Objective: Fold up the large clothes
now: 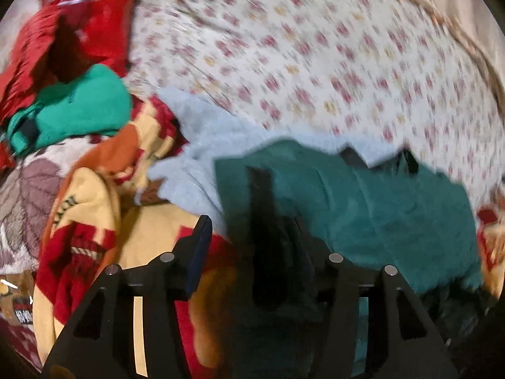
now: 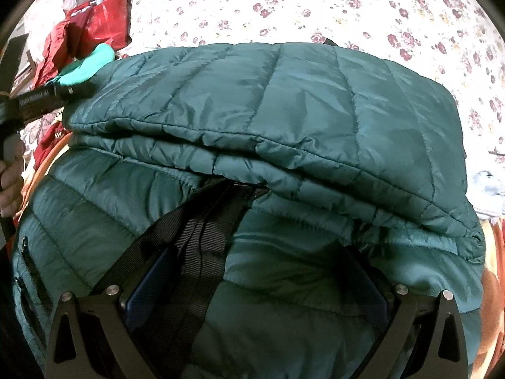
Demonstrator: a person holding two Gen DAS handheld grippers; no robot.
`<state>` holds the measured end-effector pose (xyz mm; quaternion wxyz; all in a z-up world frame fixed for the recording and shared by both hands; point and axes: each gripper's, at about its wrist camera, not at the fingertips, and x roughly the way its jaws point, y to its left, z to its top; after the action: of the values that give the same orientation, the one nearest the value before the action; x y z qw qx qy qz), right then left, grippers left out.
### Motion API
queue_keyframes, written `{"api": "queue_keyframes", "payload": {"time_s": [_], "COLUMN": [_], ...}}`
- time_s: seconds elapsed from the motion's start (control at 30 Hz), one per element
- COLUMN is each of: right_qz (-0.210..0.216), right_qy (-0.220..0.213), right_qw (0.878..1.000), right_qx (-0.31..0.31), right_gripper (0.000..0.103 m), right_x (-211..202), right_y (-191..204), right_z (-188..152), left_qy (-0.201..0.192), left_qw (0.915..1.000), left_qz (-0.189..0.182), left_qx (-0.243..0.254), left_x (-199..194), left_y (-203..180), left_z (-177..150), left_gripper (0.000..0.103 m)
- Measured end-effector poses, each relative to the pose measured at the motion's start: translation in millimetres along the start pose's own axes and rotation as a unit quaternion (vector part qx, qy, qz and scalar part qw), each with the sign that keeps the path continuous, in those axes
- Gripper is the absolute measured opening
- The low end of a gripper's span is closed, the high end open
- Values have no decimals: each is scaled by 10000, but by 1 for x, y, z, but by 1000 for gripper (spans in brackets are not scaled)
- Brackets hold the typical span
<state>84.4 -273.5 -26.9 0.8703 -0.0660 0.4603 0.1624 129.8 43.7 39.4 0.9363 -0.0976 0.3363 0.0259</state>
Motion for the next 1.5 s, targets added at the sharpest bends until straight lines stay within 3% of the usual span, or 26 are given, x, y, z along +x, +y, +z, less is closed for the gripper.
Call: {"api": "queue_keyframes", "payload": {"time_s": [0.1, 0.17, 0.23, 0.33, 0.37, 0.47, 0.53, 0.6, 0.63, 0.7, 0.73, 0.77, 0.83, 0.93, 1.03, 1.1, 1.2, 1.27, 1.43, 1.5], "right_qz": [76, 215, 72, -215, -414, -670, -486, -81, 151, -78, -29, 77, -137, -218, -378, -347, -516, -705, -1065, -1096], "right_qy": [-65, -372, -890, -1636, -1826, -1997, -1924, -1743, -1443, -462, -313, -311, -333, -972, -1384, -1219, -449, -565, -623, -1093], "right_qw": [9999, 9987, 9952, 9862, 9821, 9734, 9750, 9792, 9841, 9922, 9913, 9885, 9856, 9786, 9728, 9735, 9814, 9848, 9809, 9782], "right_qx": [-88, -258, -413, -120, 198, 907, 995, 1034, 1025, 1154, 1278, 1475, 1651, 1798, 1817, 1902, 1792, 1483, 1505, 1383], "right_gripper": [100, 100, 100, 100, 100, 96, 91, 91, 89, 88, 89, 88, 87, 87, 87, 87, 91, 94, 92, 92], "right_x": [-21, -47, -79, -109, -113, -107, -93, -68, -50, 2, 12, 14, 4, -24, -25, 0, 56, 60, 36, 3], "right_y": [9, 14, 12, -11, -27, -63, -80, -90, -96, -110, -115, -121, -124, -121, -124, -132, -142, -138, -125, -108], "right_z": [-1, -5, -6, -2, 3, 22, 35, 46, 48, 48, 47, 47, 53, 73, 106, 121, 122, 117, 127, 127], "left_qy": [-281, -371, -347, -387, -358, 89, 449, 485, 483, 515, 528, 530, 554, 561, 579, 608, 638, 667, 645, 558], "left_qw": [9990, 9985, 9982, 9954, 9947, 9968, 9951, 9935, 9931, 9926, 9926, 9925, 9925, 9923, 9924, 9923, 9920, 9918, 9938, 9958], "left_qz": [82, -129, -440, -806, -823, -255, 94, 247, 286, 286, 270, 282, 296, 338, 334, 338, 338, 393, 405, 346], "left_qx": [-333, -389, -200, 347, 510, 752, 878, 1000, 1032, 1057, 1057, 1062, 1049, 1051, 1036, 1023, 1040, 1013, 807, 635], "left_x": [-9, -13, -11, -7, 0, 34, 53, 54, 54, 54, 54, 54, 55, 56, 57, 59, 63, 65, 60, 50], "left_y": [14, 11, -5, -40, -52, -68, -70, -72, -72, -71, -72, -72, -71, -71, -71, -70, -70, -69, -63, -59], "left_z": [9, 16, 22, 25, 23, 14, 5, 1, 0, -2, -1, -2, -3, -4, -4, -5, -7, -6, -2, 3], "left_gripper": [54, 54, 54, 54, 54, 54, 53, 53, 53, 53, 53, 53, 53, 54, 54, 55, 57, 61, 68, 68]}}
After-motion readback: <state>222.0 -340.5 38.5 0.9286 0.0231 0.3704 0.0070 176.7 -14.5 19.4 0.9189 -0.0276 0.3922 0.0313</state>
